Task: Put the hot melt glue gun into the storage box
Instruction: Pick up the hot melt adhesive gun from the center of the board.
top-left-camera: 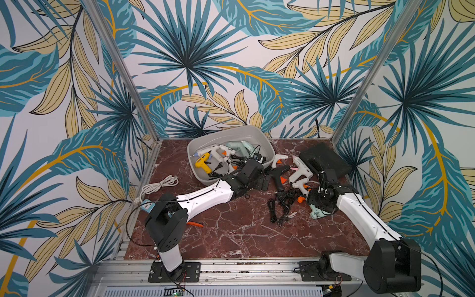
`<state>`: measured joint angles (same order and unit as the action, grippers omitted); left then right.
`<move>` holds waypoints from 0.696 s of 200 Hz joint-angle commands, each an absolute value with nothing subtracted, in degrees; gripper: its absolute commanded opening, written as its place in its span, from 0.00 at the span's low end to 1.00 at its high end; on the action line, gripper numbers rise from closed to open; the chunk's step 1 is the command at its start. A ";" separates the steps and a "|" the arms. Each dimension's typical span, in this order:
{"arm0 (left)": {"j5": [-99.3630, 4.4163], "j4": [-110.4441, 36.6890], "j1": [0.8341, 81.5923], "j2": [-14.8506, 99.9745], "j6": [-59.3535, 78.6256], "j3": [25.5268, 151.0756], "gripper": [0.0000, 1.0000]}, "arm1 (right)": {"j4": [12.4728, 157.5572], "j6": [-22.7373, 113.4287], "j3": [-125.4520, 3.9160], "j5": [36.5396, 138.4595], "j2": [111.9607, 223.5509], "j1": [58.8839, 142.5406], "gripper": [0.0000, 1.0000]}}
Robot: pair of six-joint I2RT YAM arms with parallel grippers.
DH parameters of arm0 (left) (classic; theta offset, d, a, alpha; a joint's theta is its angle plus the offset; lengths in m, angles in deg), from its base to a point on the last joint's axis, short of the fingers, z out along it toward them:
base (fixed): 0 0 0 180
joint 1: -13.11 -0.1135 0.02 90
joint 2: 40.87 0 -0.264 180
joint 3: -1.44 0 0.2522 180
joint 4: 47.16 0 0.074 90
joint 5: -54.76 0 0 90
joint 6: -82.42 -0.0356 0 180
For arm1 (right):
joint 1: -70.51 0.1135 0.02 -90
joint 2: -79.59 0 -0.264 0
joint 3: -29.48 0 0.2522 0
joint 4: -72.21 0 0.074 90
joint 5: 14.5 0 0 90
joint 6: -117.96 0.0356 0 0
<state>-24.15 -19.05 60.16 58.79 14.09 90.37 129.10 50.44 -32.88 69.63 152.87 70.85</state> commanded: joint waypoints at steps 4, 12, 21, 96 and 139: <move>-21.95 -20.22 60.16 56.80 14.14 90.64 1.00 | 127.56 46.56 -33.45 70.81 156.67 70.60 0.63; -21.51 -20.14 60.14 56.65 14.11 90.44 1.00 | 127.36 45.24 -33.87 71.11 157.94 70.62 0.62; -21.04 -20.12 60.10 56.45 13.87 90.32 1.00 | 127.36 44.24 -34.49 70.37 159.29 70.61 0.61; -19.03 -19.50 58.67 54.24 14.30 88.49 1.00 | 126.40 39.17 -38.10 66.98 167.33 70.60 0.61; -19.74 -19.85 57.51 53.12 15.18 87.84 1.00 | 125.20 38.42 -38.86 67.55 170.87 70.61 0.58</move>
<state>-19.87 -19.02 58.17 55.42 14.59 89.04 126.17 39.69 -38.08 67.84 169.08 70.81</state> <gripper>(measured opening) 0.999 0.596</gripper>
